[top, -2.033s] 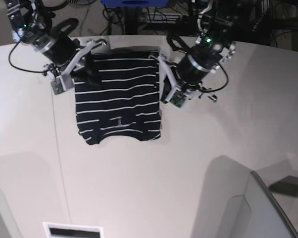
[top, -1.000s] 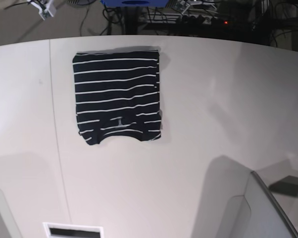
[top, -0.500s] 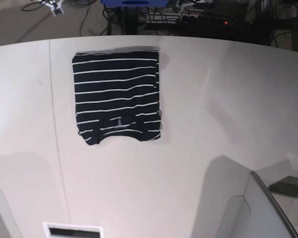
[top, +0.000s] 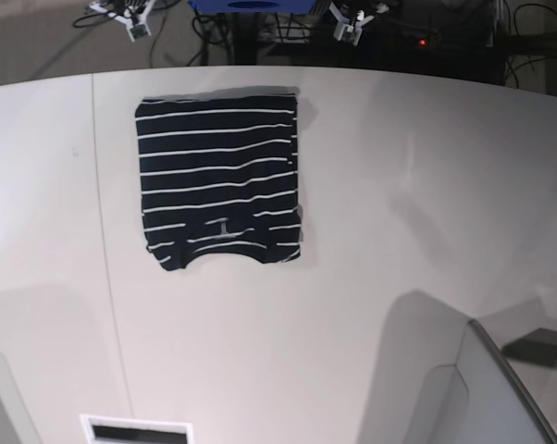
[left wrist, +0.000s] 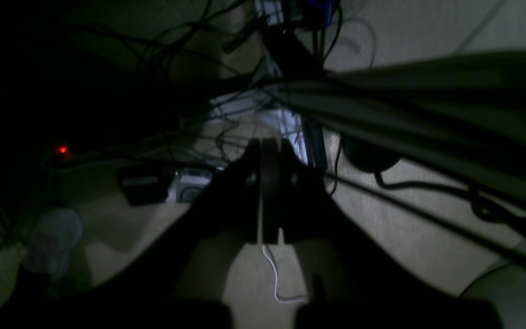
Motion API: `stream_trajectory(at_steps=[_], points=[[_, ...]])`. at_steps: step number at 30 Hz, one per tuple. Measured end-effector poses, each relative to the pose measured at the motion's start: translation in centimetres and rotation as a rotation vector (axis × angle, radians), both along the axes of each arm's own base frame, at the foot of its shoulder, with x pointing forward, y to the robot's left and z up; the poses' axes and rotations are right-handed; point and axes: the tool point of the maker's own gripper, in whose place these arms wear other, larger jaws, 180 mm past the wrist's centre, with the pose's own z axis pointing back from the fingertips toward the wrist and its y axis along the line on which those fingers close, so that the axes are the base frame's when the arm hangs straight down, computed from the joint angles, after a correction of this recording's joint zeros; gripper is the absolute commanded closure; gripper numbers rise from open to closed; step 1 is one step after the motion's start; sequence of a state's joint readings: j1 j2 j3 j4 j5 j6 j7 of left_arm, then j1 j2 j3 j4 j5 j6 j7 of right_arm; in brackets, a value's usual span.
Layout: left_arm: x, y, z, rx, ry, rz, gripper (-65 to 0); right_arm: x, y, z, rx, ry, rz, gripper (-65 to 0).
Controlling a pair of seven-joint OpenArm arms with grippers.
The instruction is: Layout the t-shirt on the table in an organized manner, then fold the t-shirt properly
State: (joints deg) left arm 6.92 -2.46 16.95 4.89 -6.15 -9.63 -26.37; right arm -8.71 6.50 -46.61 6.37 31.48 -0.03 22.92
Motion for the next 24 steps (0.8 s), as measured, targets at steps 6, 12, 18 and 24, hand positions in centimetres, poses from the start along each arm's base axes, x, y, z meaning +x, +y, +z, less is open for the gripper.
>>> stream_trajectory(at_steps=[6,12,18,24], points=[[1.4,0.4,0.1,0.005,-0.027,0.003,0.0,2.4,0.9,0.1,0.023,-0.055,-0.006,-1.5],[-0.6,1.7,0.0,0.025,0.008,0.0,0.0,2.0,2.9,0.1,0.059,-0.046,-0.009,-1.5],[-2.5,3.1,-0.1,0.05,0.051,0.001,0.0,2.1,2.0,0.1,0.039,-0.048,-0.006,-1.5],[-4.4,3.8,-0.2,0.069,0.096,0.012,0.0,2.1,-0.5,0.2,0.006,-0.048,0.007,-1.5]])
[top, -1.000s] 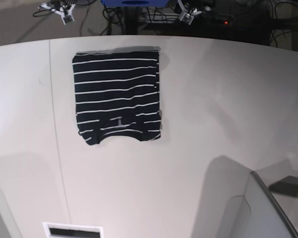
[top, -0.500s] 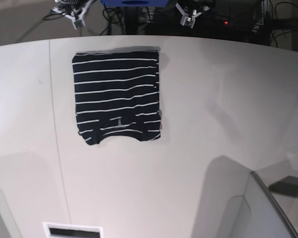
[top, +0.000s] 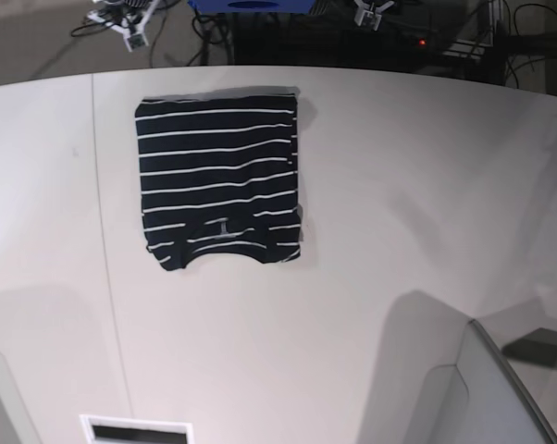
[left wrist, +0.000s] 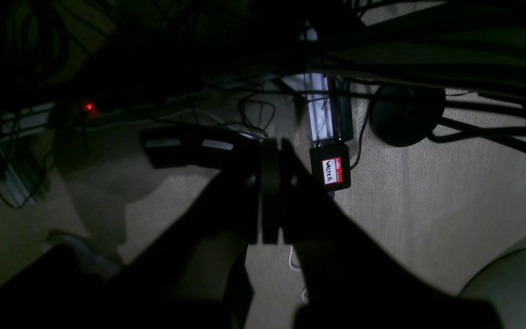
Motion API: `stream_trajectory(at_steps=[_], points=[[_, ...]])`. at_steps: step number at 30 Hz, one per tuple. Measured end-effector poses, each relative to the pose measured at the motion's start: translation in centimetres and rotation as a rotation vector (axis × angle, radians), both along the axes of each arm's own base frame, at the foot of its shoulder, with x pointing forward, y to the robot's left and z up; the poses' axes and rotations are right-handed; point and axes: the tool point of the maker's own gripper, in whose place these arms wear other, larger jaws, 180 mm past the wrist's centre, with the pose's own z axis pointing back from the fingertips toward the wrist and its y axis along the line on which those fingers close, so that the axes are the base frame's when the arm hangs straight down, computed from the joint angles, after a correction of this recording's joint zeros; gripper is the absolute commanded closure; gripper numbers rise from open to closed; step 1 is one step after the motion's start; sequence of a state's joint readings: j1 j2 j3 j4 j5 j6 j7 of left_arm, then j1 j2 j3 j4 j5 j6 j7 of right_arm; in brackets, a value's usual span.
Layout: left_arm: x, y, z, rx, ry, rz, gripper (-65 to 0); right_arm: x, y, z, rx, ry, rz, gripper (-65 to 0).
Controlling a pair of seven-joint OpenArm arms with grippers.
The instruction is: Layout the t-shirt on the table in an organized manner, then fold the t-shirt properly
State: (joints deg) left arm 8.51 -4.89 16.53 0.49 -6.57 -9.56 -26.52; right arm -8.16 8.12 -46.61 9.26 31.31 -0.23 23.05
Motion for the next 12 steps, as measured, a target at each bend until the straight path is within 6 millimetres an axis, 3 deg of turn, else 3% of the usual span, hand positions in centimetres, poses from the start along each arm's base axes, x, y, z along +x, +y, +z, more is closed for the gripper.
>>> stream_trajectory(at_steps=[4,8,12], points=[[-0.9,-0.7,0.1,-0.012,0.011,0.004,0.0,-0.1,-2.7,0.2,-0.048,0.002,0.005,-1.5],[-2.2,-0.7,0.1,-0.011,0.035,0.006,0.0,-0.3,-2.7,0.2,-0.046,0.006,0.006,-1.5],[-2.3,-1.2,0.1,-0.018,0.035,0.008,0.0,-0.2,-2.6,0.2,-0.043,0.005,0.007,-1.5]])
